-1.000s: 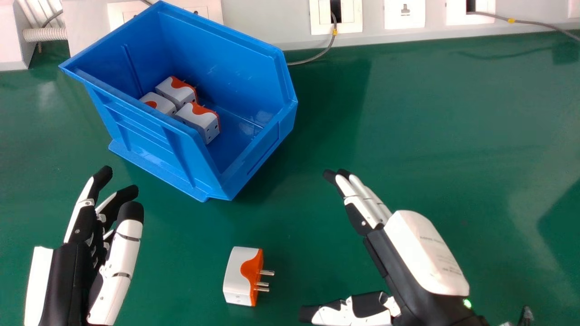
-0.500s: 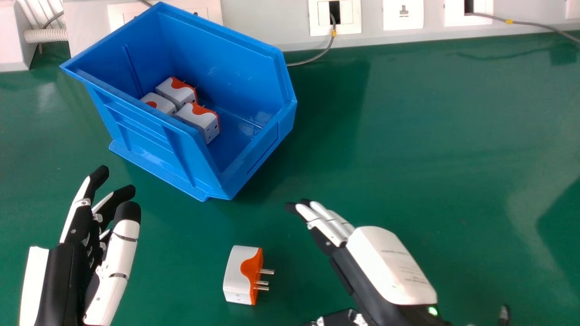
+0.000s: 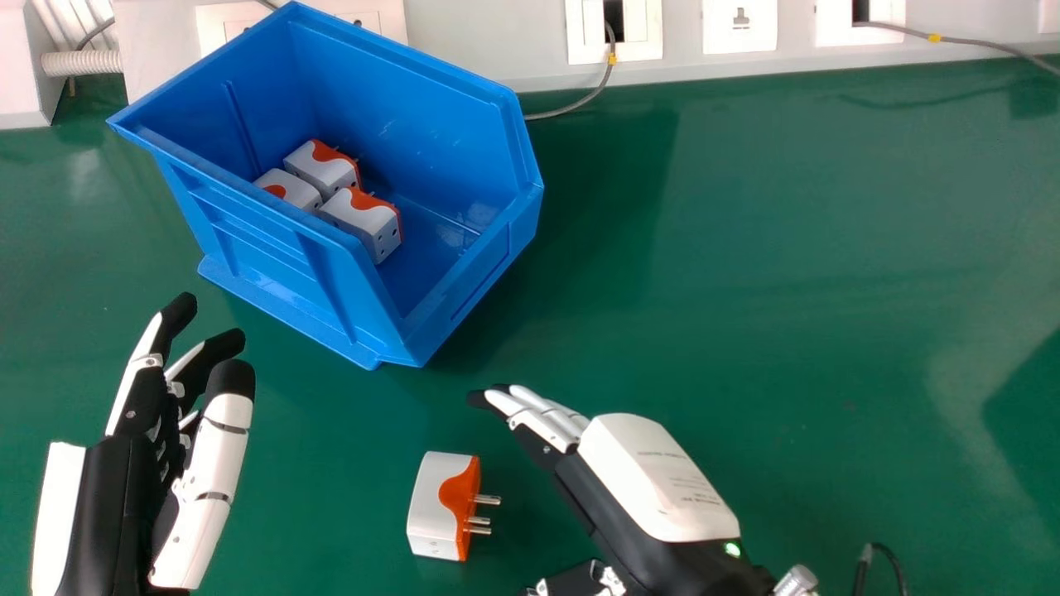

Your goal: Pick all objects and put in blue box

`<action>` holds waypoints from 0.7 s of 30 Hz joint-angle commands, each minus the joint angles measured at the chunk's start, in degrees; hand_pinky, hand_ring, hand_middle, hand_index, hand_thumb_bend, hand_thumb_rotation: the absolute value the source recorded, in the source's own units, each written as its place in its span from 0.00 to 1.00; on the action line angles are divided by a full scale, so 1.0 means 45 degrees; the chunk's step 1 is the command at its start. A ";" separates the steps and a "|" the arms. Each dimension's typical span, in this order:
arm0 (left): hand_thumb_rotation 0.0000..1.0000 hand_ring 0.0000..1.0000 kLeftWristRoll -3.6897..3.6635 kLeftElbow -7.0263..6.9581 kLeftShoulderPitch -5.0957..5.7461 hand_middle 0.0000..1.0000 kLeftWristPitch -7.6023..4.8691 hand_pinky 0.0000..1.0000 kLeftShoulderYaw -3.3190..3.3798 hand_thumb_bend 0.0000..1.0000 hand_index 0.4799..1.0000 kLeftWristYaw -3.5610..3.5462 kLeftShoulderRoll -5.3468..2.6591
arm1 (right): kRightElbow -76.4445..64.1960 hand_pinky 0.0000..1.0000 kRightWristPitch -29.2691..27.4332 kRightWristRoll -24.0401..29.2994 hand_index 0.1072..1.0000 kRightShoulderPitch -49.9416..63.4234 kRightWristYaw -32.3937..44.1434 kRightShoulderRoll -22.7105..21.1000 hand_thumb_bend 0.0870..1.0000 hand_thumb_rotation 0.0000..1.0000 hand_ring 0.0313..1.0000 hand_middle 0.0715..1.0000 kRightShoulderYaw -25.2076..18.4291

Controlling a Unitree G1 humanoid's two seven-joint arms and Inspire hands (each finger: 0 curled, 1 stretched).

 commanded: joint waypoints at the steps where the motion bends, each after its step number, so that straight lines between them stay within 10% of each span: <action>1: 0.81 0.86 0.0010 -0.0408 0.0033 0.84 0.0002 0.80 0.0143 0.48 0.85 -0.0009 0.0103 | 0.0190 0.79 -0.0054 -0.0013 0.88 -0.0493 0.0007 0.0191 0.57 0.28 0.90 0.92 0.0148; 21: 0.81 0.86 -0.0057 -0.1106 -0.0073 0.84 0.0899 0.79 0.0231 0.49 0.83 -0.0127 0.0103 | 0.2200 0.78 0.0640 0.0062 0.86 -0.2503 0.0091 0.1056 0.58 0.23 0.89 0.91 0.0721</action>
